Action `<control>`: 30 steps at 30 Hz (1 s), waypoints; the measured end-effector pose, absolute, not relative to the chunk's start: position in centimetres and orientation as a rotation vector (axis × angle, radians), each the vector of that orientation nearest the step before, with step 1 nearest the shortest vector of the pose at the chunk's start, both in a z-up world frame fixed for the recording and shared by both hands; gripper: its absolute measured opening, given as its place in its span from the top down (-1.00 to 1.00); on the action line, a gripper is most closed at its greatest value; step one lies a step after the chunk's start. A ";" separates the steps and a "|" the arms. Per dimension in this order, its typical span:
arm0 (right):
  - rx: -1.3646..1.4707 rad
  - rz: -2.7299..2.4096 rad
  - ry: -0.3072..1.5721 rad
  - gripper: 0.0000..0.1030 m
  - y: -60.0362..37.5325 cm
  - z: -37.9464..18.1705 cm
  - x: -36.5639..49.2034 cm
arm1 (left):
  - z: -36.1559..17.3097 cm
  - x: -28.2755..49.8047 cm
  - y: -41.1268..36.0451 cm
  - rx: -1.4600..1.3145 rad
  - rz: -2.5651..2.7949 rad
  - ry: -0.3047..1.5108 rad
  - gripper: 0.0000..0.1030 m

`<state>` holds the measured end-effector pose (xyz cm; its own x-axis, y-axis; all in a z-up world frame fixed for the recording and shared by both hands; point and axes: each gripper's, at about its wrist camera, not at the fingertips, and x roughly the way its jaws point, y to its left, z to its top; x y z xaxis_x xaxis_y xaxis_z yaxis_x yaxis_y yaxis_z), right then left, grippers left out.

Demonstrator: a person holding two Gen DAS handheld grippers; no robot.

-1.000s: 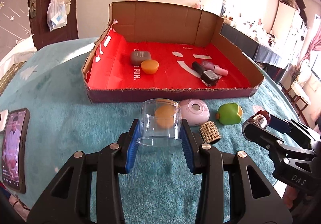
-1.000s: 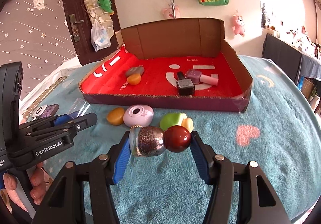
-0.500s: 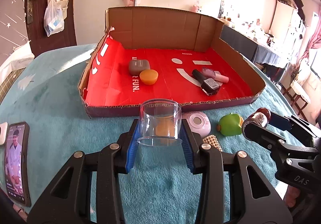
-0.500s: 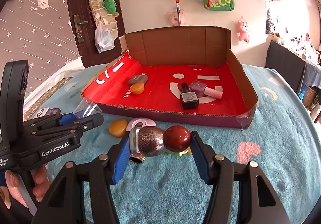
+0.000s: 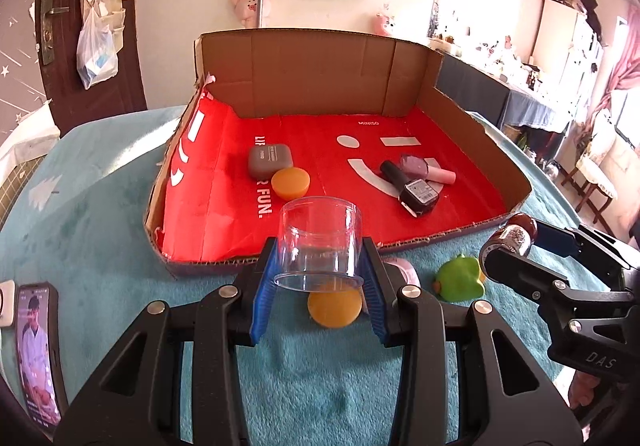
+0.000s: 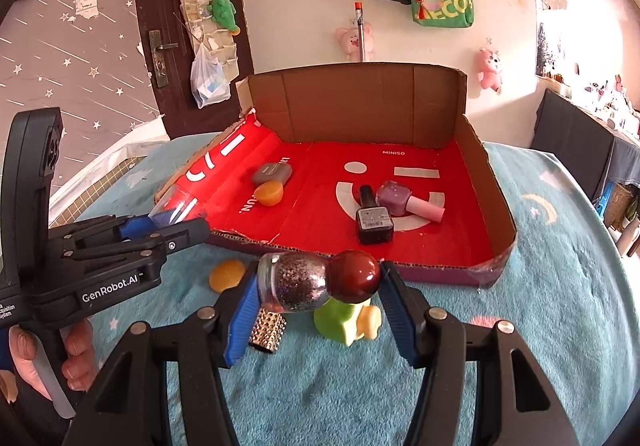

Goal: Organize rigid objects
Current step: 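Carry the glitter bottle and clear cup up and into the red-lined box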

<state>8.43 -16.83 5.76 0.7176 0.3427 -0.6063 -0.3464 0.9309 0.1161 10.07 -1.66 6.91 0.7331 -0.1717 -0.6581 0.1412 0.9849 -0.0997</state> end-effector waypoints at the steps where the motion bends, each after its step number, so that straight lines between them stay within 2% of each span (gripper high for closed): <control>1: -0.005 0.383 0.671 -0.17 -16.9 5.7 8.6 | 6.9 10.3 -1.6 -0.045 -0.175 0.731 0.28; 30: 0.048 0.508 0.842 -0.17 -15.6 3.9 16.8 | 3.8 17.6 -1.3 -0.041 -0.241 0.911 0.28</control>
<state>16.76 -15.57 3.93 0.5544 0.4488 -0.7009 -0.4116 0.8798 0.2379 17.64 -1.34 3.85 0.5880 -0.2238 -0.7773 0.1892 0.9724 -0.1369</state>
